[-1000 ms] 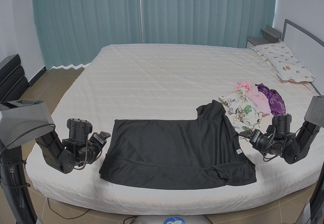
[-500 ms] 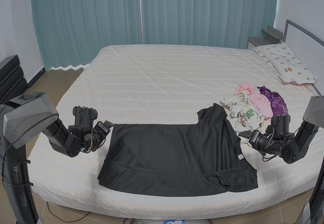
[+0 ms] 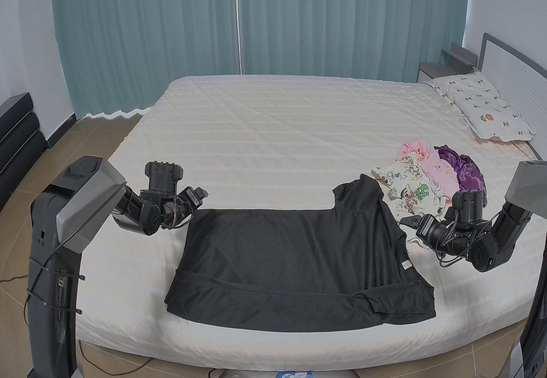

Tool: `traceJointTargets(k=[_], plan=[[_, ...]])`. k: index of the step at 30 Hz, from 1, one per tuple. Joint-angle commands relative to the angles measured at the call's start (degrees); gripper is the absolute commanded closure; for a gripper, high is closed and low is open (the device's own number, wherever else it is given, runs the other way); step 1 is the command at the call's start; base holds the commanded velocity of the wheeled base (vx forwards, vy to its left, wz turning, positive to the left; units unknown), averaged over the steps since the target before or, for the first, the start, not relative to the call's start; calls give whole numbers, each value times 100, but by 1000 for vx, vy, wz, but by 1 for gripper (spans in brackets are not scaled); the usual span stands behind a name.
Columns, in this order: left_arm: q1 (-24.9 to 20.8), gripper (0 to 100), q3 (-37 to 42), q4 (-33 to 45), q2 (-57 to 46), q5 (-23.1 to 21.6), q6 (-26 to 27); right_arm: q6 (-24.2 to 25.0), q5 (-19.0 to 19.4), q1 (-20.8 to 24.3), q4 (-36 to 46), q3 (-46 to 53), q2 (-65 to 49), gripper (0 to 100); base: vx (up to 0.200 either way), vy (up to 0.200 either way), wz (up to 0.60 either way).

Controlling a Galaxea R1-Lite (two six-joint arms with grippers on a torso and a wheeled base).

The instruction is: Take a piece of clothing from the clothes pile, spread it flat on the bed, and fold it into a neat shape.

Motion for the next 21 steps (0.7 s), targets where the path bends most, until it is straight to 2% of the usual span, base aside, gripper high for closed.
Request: traceJointTargets(k=[1,7,21], plan=[[102,0,-579,166,614,-298,160,-15,-7,70,2,-79,57,0,0,0,0],[119,0,-755,140,773,-280,512,-15,-7,70,2,-158,163,0,0,0,0],[49,0,-1423,377,1080,-280,810,-50,-25,158,133,-607,418,0,0,0,0]])
